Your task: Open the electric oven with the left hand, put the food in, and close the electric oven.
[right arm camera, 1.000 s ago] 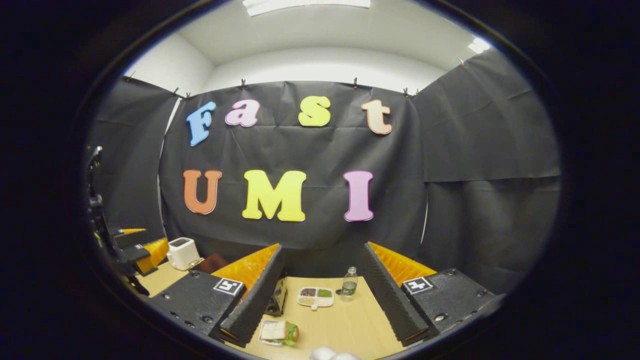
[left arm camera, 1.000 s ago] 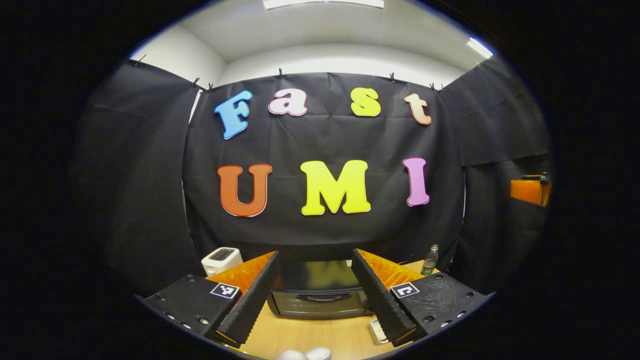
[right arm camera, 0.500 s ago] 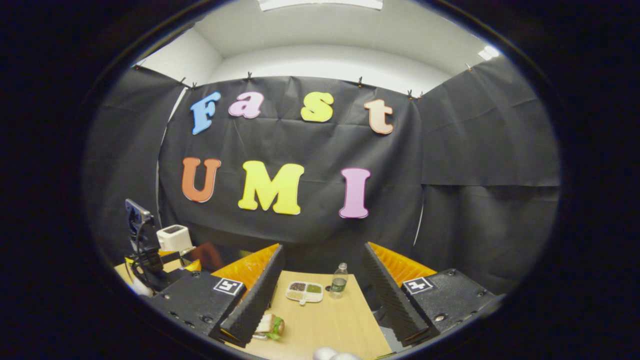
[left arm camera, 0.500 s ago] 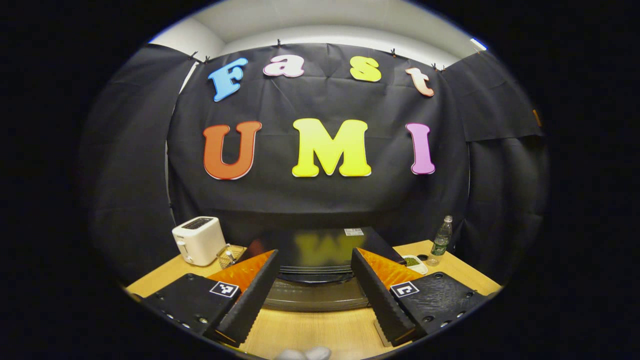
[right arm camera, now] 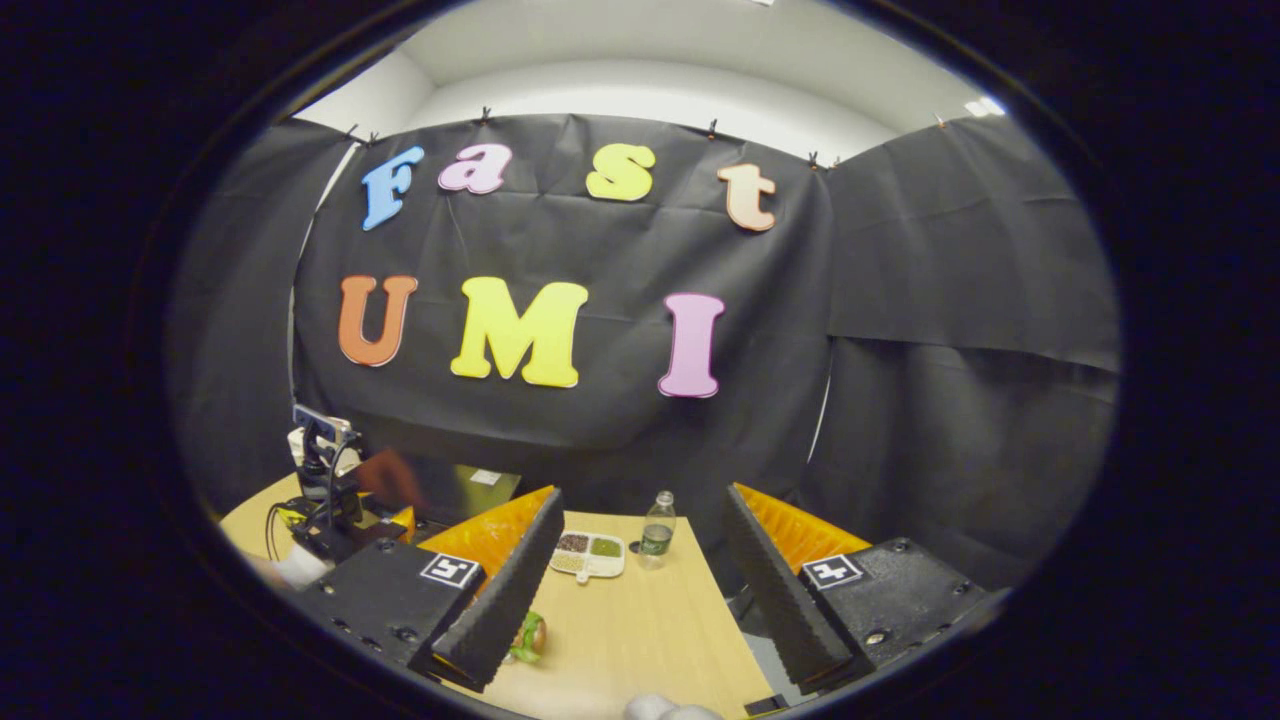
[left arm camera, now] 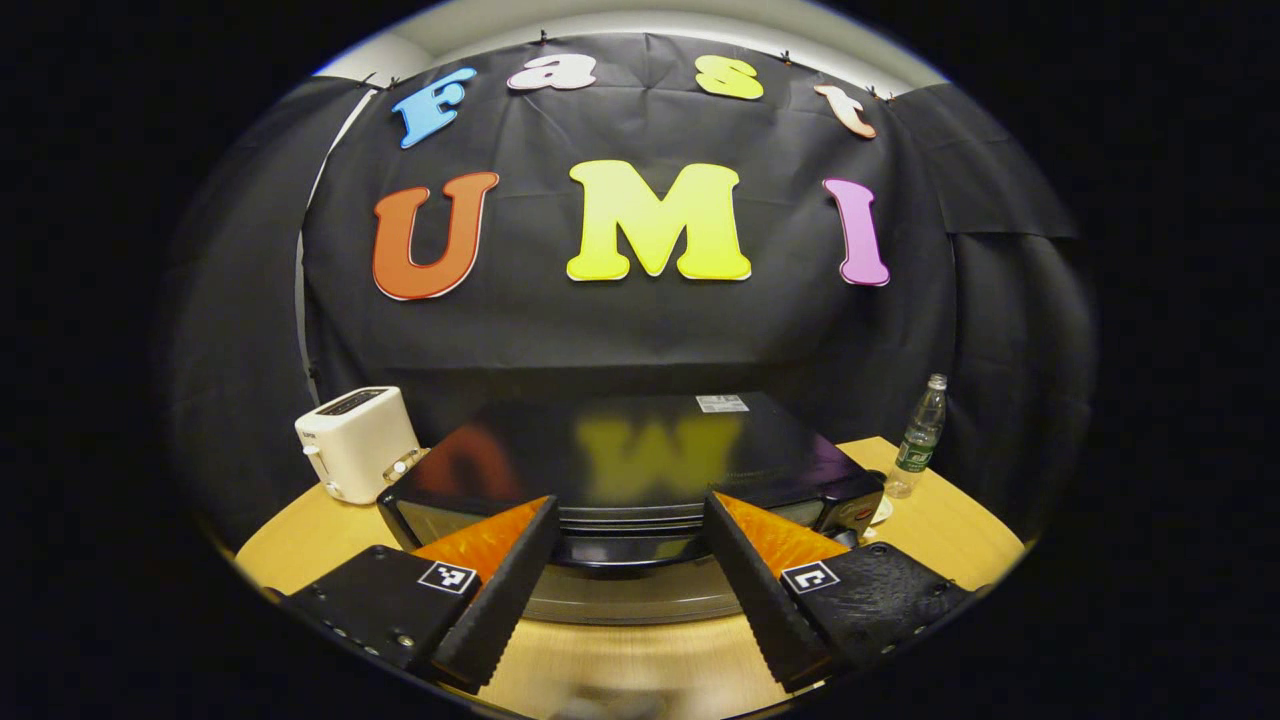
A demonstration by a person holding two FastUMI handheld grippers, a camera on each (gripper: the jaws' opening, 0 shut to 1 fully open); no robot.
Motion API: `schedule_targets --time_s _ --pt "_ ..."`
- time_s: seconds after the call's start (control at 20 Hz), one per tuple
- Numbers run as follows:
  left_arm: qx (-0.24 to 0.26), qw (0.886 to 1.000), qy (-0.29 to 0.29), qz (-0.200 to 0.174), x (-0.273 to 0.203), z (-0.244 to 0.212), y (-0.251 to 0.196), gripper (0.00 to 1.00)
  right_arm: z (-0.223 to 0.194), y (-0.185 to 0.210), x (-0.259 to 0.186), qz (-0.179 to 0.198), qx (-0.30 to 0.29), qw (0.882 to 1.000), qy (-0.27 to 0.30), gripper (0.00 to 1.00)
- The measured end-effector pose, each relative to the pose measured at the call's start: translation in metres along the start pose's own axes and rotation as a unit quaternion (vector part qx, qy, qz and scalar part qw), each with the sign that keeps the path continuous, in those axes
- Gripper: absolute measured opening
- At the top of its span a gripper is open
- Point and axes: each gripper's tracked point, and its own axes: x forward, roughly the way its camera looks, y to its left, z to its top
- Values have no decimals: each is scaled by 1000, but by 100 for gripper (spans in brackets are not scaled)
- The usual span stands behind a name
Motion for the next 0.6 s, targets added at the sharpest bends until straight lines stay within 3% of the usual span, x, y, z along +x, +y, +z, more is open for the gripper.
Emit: schedule_targets --time_s 0.45,0.5,0.55,0.6 --pt "7 1000 28 -1 -15 -8 1 98 -7 8 6 9 20 1000 5 100" --pt "7 1000 29 -1 -19 -10 1 90 -10 8 5 10 18 1000 7 100" --pt "7 1000 31 -1 -24 -12 0 98 -11 9 3 11 16 1000 8 100" --pt "8 999 33 -2 -30 -14 0 98 -13 10 2 12 13 1000 8 100"
